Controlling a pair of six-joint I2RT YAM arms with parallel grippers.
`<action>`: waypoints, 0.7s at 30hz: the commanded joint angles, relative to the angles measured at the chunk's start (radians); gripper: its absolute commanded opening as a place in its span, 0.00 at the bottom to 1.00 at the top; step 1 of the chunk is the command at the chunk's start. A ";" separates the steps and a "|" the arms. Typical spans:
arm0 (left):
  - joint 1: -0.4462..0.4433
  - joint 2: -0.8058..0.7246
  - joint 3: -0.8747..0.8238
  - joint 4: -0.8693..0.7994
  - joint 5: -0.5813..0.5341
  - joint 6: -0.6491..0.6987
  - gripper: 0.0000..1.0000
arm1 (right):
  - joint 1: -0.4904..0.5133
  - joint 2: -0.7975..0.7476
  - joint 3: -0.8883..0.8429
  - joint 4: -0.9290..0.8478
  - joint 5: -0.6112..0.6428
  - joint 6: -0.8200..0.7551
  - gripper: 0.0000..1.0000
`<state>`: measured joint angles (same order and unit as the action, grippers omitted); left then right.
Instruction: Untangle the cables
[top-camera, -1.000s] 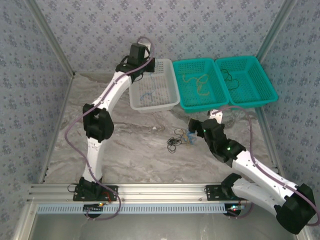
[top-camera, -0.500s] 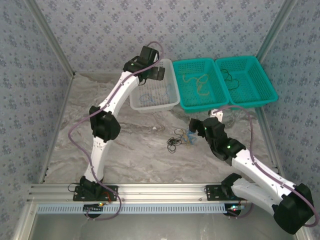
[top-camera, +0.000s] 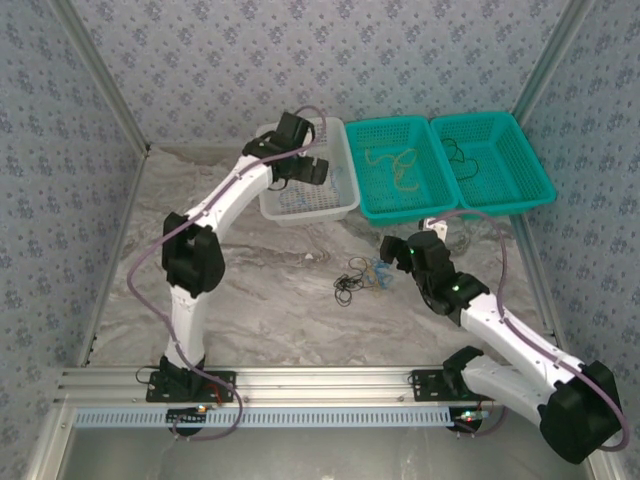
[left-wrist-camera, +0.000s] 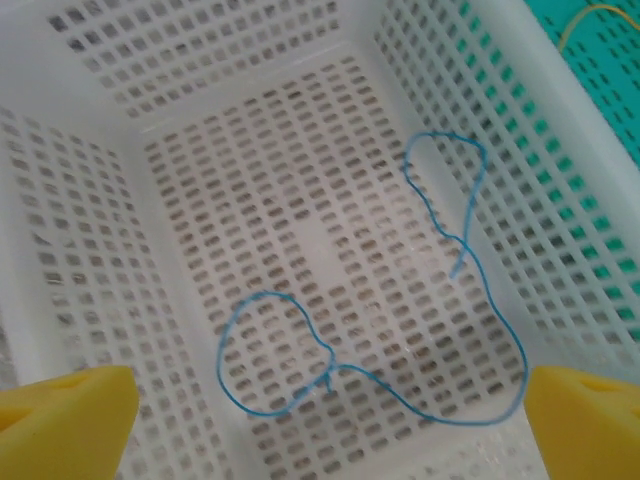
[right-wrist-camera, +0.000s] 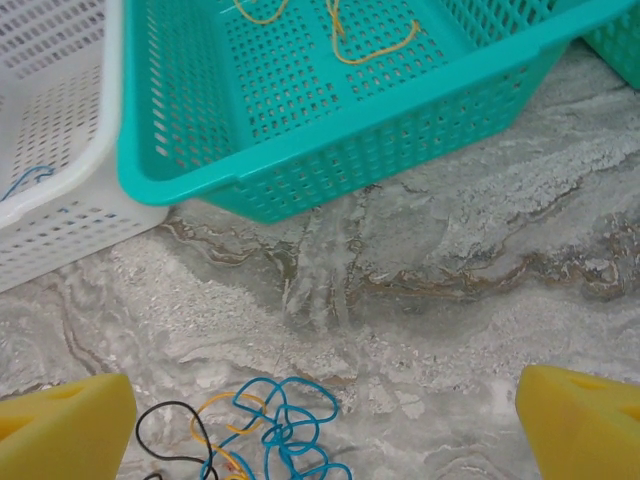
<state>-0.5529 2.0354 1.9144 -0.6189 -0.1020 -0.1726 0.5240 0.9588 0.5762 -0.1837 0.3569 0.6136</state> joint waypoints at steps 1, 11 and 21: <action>-0.031 -0.145 -0.148 0.243 0.090 -0.057 0.99 | -0.022 0.010 -0.038 0.050 -0.040 0.059 1.00; -0.095 -0.370 -0.590 0.574 0.134 -0.197 0.99 | -0.063 0.070 -0.005 -0.005 -0.121 0.084 1.00; -0.194 -0.429 -0.850 0.747 0.102 -0.382 0.99 | -0.067 0.096 0.013 0.001 -0.227 0.040 1.00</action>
<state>-0.7101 1.6398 1.1072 0.0238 0.0063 -0.4606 0.4622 1.0458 0.5602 -0.1764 0.1860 0.6693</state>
